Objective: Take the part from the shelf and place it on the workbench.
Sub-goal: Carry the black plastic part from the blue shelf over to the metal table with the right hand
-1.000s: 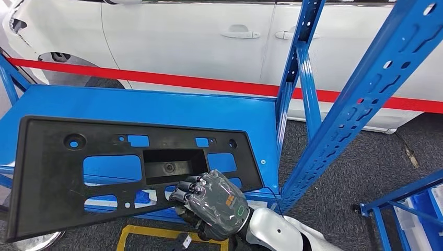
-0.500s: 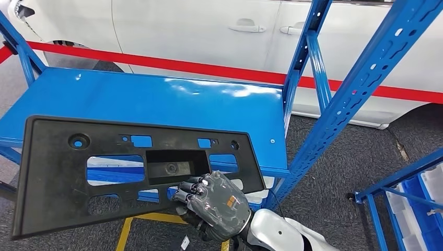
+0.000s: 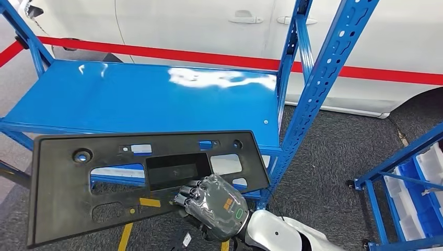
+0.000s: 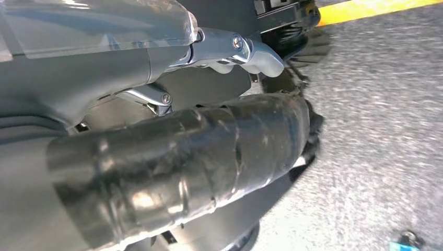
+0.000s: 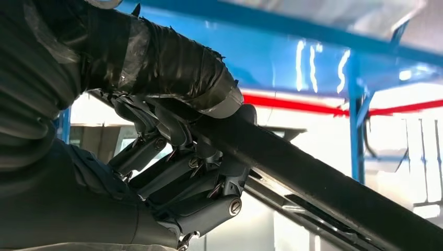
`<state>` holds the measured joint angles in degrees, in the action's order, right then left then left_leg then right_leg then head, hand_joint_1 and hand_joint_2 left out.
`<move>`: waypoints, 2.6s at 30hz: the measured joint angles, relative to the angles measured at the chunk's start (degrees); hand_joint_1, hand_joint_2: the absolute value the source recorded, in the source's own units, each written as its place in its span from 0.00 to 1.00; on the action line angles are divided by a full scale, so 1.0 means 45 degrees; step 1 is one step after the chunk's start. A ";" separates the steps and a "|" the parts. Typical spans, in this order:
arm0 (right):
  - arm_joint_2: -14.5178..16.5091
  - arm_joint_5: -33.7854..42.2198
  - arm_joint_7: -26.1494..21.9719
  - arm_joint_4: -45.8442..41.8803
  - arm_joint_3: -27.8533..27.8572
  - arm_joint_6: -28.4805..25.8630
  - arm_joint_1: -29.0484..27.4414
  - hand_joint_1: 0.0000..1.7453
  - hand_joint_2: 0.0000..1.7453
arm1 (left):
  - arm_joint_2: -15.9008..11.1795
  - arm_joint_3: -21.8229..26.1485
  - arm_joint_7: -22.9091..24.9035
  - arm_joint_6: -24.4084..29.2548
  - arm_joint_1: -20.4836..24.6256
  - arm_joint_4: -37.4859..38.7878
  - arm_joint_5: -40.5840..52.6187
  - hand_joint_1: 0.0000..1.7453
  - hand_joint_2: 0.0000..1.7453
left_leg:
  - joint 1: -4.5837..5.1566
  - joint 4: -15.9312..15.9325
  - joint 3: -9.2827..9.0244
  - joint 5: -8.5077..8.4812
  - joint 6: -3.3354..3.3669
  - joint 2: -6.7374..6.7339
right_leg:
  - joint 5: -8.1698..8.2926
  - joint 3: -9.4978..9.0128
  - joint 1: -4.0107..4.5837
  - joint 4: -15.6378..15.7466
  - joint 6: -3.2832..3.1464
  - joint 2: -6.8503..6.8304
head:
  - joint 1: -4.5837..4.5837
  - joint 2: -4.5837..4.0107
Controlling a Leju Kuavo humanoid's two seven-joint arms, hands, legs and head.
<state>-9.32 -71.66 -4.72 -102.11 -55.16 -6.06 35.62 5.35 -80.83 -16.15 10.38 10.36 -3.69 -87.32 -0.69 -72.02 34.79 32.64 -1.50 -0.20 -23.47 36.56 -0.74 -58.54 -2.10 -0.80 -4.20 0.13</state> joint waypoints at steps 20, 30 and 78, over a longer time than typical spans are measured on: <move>-0.0537 -0.0590 0.0120 0.0335 -0.0669 0.0283 0.0468 1.00 1.00 | 0.0043 -0.0092 0.0000 0.0006 0.0024 0.0015 0.0000 0.00 0.00 | 0.0270 0.3162 0.0032 -0.2121 0.0720 -0.0012 | -0.1266 -0.1680 0.0347 -0.0087 -0.0071 0.0124 | 0.0110 0.0004; -0.0560 -0.0814 0.0179 0.0417 -0.0895 0.0438 0.0602 1.00 1.00 | -0.0019 -0.0092 0.0005 0.0041 0.0071 0.0019 0.0000 0.00 0.00 | -0.0005 -0.0209 0.0352 -0.0076 0.0005 0.0045 | 0.0078 -0.0367 0.0077 0.0380 -0.0020 -0.0063 | 0.0126 0.0002; -0.1709 -0.1924 0.0117 0.1312 -0.2616 0.1923 0.1996 1.00 1.00 | -0.0159 -0.0211 0.0038 0.0038 0.0098 0.0009 0.0000 0.00 0.00 | 0.0194 0.2490 0.0392 -0.1752 0.0718 0.0084 | -0.1157 0.0016 0.0186 -0.2942 0.0034 0.0107 | 0.0208 0.0005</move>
<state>-17.01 -80.32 -4.20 -96.21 -66.93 2.59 44.60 4.63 -81.78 -15.98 10.55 10.80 -3.66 -87.32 0.19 -60.82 36.55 24.76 1.73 0.18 -28.68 36.63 0.10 -71.78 -1.94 -0.32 -3.26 0.15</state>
